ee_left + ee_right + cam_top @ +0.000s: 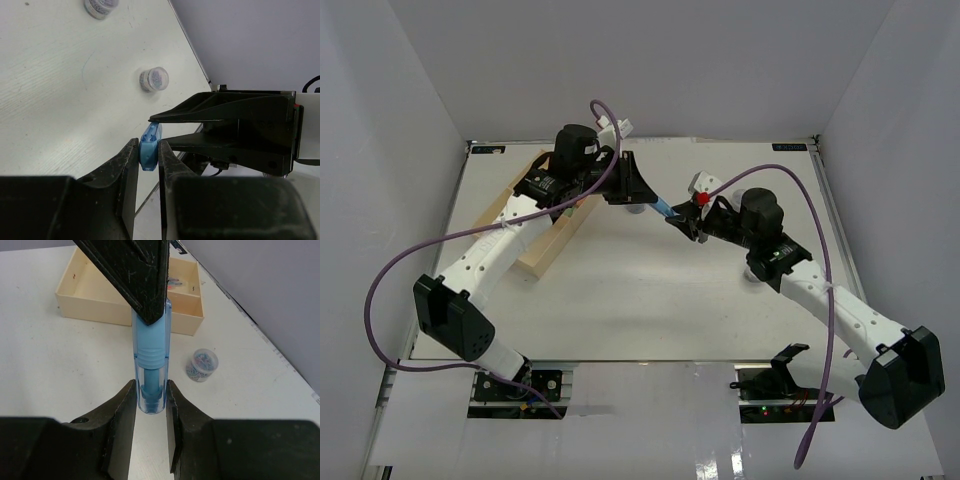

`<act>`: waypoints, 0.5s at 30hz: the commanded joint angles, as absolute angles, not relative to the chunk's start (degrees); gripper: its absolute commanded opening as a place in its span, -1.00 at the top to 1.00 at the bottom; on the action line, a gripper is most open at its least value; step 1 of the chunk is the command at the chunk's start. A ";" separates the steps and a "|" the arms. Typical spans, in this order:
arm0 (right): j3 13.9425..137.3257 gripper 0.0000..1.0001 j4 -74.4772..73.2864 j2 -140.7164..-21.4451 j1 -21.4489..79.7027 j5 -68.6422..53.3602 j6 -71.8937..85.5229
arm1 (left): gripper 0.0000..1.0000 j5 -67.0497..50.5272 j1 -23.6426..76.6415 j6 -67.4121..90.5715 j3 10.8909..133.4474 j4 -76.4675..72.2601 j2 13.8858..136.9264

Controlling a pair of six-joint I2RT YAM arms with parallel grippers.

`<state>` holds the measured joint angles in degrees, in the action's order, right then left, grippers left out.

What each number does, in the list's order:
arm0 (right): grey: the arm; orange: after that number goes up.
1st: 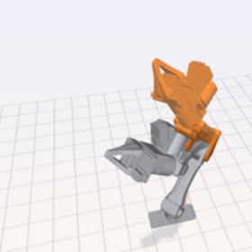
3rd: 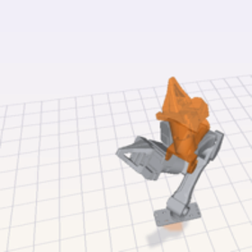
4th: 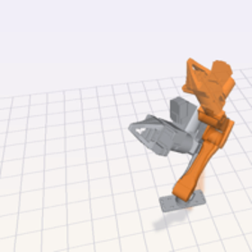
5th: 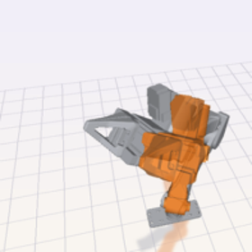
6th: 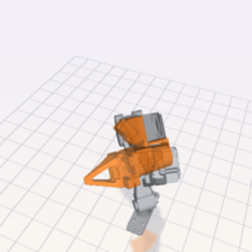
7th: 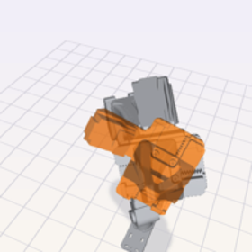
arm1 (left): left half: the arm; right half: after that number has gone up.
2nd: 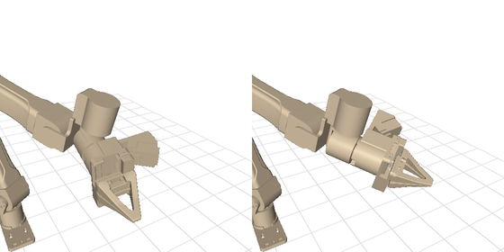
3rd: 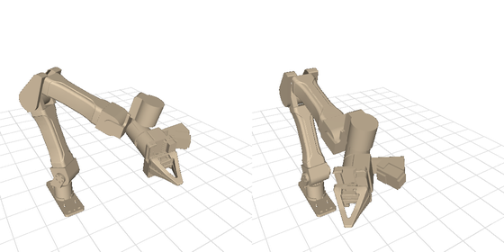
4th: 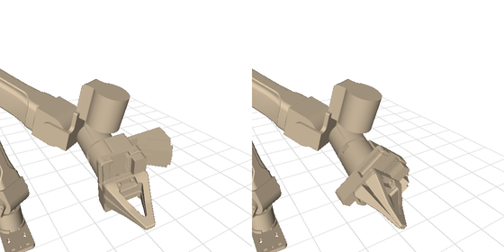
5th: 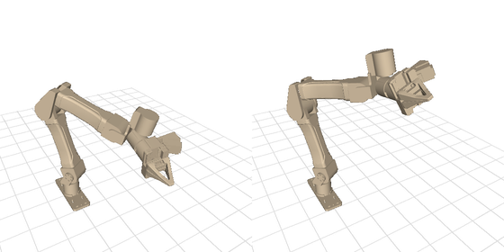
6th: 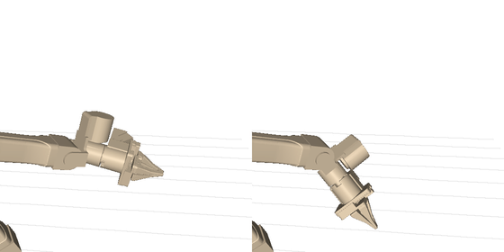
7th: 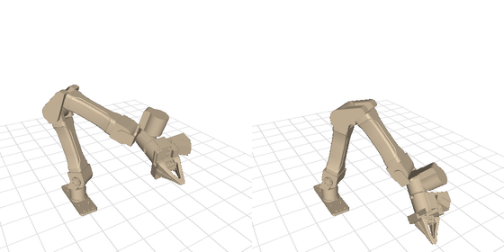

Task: Sort the stationery into containers
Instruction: Close the pen cap on the pen.

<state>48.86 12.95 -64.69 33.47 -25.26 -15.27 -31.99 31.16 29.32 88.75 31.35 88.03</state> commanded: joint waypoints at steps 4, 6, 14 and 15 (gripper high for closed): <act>51.07 0.52 24.70 -59.24 34.63 -26.28 -16.43 | 1.00 -31.02 34.37 23.65 90.79 35.07 86.92; 49.41 0.48 24.35 -58.10 34.63 -25.93 -16.52 | 1.00 -32.07 34.37 22.68 91.05 34.98 87.01; 46.50 -0.49 19.69 -56.25 34.54 -24.79 -17.14 | 1.00 -27.96 34.37 18.20 90.27 34.19 84.99; 45.97 -0.54 19.08 -55.47 34.63 -24.35 -17.05 | 1.00 -24.90 34.37 17.85 90.00 34.10 84.56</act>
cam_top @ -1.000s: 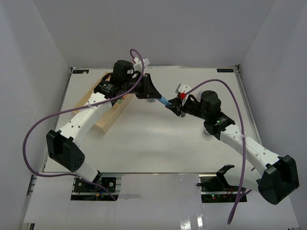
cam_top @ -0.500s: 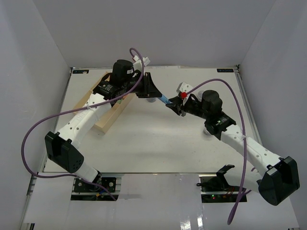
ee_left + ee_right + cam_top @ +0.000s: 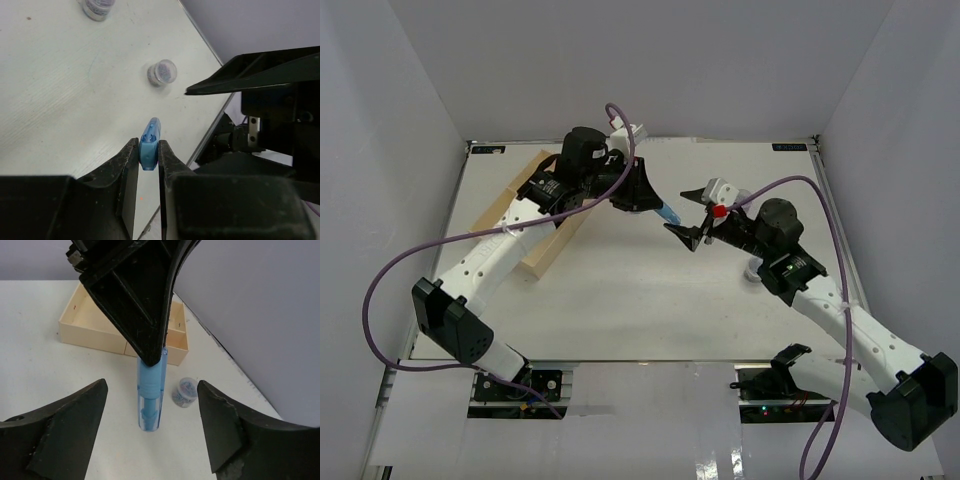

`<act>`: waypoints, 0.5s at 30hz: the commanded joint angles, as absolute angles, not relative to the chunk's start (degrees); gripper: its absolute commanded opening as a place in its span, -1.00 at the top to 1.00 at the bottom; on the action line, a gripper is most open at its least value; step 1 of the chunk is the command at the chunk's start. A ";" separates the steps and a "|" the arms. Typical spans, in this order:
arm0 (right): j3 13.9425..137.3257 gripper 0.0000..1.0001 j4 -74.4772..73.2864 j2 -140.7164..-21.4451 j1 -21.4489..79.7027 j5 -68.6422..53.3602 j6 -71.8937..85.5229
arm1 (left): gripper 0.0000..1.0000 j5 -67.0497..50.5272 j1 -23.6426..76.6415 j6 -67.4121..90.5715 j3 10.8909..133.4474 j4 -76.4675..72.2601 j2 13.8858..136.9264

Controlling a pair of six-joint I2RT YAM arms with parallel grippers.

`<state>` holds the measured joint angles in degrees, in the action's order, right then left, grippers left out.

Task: Sort the stationery into containers
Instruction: Close the pen cap on the pen, then place the pen in the storage box.

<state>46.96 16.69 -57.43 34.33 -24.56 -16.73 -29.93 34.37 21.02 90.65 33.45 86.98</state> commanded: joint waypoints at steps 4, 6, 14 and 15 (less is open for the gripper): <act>44.13 -0.90 13.55 -52.39 34.63 -21.90 -16.79 | 1.00 -16.54 34.19 16.96 87.37 31.39 81.84; 43.33 -0.89 10.82 -50.02 34.63 -20.40 -16.26 | 1.00 -10.85 33.66 17.22 83.77 27.97 80.51; 38.33 -0.80 6.50 -43.95 34.63 -16.97 -8.01 | 1.00 2.55 21.38 28.28 61.81 4.60 70.68; 36.58 -0.80 6.59 -42.38 34.63 -16.61 -7.30 | 1.00 2.90 19.79 29.95 59.18 -2.13 68.75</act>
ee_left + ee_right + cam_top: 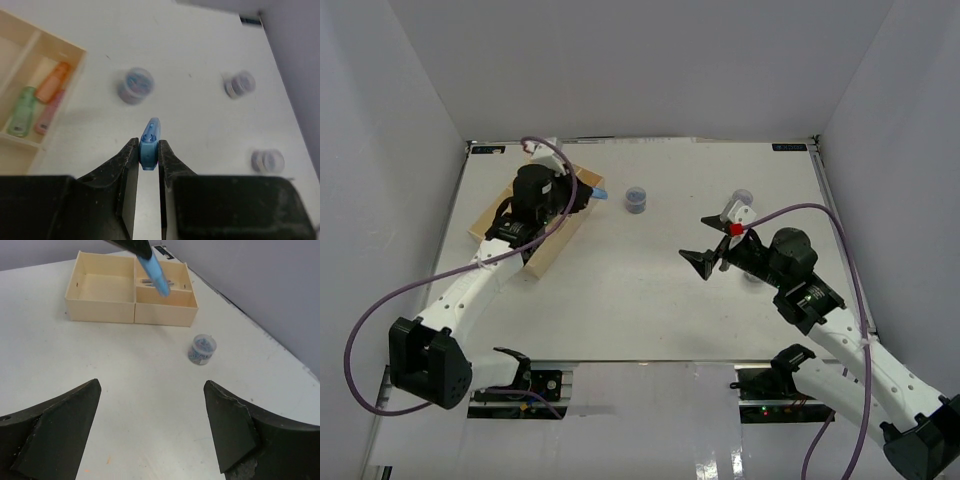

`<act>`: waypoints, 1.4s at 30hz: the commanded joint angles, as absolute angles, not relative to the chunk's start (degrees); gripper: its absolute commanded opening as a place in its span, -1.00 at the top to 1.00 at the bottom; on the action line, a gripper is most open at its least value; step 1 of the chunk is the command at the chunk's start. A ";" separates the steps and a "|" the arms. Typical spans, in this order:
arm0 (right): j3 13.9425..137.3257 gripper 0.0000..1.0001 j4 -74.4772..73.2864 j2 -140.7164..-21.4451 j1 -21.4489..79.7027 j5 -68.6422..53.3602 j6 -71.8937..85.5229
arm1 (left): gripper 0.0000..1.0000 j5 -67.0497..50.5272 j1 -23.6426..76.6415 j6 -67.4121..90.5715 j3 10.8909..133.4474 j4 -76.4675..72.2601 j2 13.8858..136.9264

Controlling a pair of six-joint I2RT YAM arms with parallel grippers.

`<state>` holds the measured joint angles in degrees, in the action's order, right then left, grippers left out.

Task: Sort the stationery into containers
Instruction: Place the pen in the storage box.

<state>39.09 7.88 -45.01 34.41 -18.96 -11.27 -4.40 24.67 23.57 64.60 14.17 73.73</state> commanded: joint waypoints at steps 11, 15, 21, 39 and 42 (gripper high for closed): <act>30.76 -0.80 5.36 -34.81 34.63 -14.59 -3.69 | 1.00 2.20 11.25 40.43 52.29 -22.49 80.76; 29.88 -0.80 4.92 -33.40 34.63 -13.71 -3.69 | 1.00 3.86 10.46 42.00 52.82 -25.57 86.21; 29.36 -0.80 3.96 -32.78 34.63 -12.66 -4.13 | 0.96 4.13 9.84 42.63 53.61 -28.82 92.54; 28.48 -0.80 2.99 -32.25 34.54 -12.48 -3.96 | -0.40 4.48 9.32 40.52 56.16 -27.51 100.90; 28.48 -0.80 2.90 -32.08 34.54 -12.57 -3.87 | -0.65 5.27 9.32 37.11 56.51 -23.83 98.18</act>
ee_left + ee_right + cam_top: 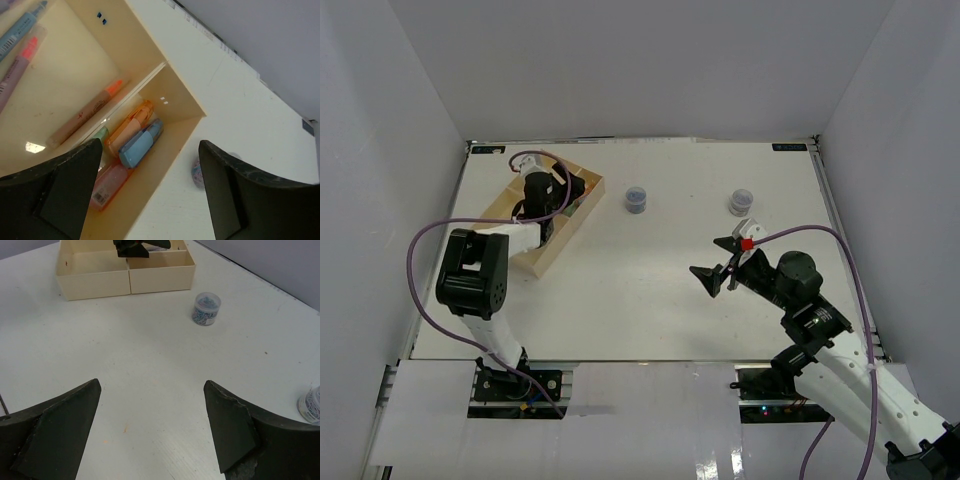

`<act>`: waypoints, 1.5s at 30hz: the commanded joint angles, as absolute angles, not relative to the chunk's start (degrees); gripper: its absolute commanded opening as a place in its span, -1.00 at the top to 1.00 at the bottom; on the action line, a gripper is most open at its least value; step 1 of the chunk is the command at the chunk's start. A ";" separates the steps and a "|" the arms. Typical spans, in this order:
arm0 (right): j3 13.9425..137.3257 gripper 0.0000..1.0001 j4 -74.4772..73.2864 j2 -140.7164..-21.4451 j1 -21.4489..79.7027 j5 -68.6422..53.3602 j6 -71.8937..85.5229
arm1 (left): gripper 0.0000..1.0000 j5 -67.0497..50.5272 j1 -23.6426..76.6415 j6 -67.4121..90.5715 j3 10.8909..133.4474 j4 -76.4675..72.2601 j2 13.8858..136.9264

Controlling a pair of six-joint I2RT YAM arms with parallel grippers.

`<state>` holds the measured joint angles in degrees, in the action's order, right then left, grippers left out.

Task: Sort the stationery into containers
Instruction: Place the pen in the storage box, then pick up the stationery from the center of the board.

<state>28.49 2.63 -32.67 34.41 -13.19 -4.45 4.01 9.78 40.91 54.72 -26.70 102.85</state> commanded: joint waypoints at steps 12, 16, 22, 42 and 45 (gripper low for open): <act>28.92 -0.80 2.46 -32.08 34.63 -11.87 -4.13 | -0.96 0.09 20.82 11.45 72.15 -2.56 94.91; 29.18 -0.80 1.85 -32.17 34.63 -12.13 -3.69 | -0.96 -2.98 25.04 8.53 79.88 3.85 100.71; 29.79 -0.80 0.09 -30.85 34.63 -11.60 -2.99 | -0.96 -3.08 27.86 8.26 88.67 7.20 111.08; 29.71 -0.80 -5.27 -28.30 34.54 -11.34 -1.85 | -0.61 1.05 29.97 9.58 97.91 10.11 125.59; 29.44 -0.80 -5.27 -27.77 34.54 -11.25 -1.93 | -0.36 1.05 29.97 10.28 98.00 10.02 125.68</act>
